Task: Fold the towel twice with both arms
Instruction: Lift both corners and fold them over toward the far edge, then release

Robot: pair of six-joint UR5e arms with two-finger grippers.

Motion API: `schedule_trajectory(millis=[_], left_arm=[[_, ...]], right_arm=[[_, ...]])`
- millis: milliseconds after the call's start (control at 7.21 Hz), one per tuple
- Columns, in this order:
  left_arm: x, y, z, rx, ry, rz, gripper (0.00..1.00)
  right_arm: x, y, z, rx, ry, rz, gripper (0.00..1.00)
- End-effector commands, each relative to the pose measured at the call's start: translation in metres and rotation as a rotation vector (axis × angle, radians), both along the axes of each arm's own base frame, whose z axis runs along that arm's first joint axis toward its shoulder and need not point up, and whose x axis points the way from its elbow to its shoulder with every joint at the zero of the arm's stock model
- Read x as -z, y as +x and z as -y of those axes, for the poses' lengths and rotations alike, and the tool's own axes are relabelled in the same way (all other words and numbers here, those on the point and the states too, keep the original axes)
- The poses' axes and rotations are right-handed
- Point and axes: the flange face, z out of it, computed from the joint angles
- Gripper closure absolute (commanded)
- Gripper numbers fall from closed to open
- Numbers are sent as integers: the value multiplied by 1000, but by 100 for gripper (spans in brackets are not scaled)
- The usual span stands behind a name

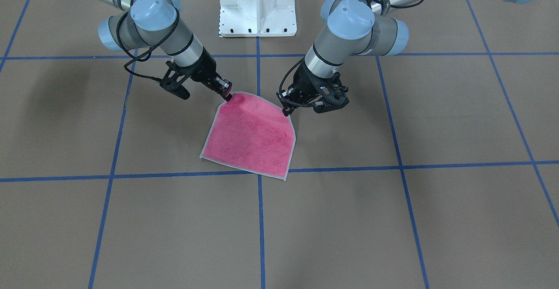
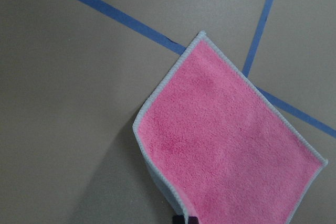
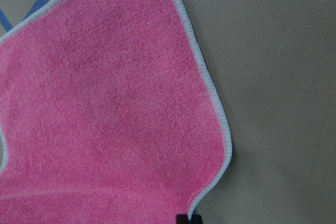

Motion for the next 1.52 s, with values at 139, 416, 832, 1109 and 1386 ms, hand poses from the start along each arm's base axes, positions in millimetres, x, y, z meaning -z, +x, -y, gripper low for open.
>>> schedule_trajectory(millis=[139, 416, 832, 1109, 1386], left_arm=[[3, 18, 24, 15, -16, 26, 100], [-5, 10, 43, 43, -23, 37, 100], [4, 28, 76, 63, -40, 60, 100], [-4, 39, 94, 73, -35, 53, 100], [-12, 36, 102, 83, -45, 65, 100]], right_arm=[[-6, 19, 30, -53, -2, -12, 100], [-17, 13, 44, -70, -12, -39, 100], [-18, 12, 80, -112, -21, -55, 100], [-16, 18, 87, -126, -20, -52, 100], [-12, 17, 88, -127, -16, -49, 100]])
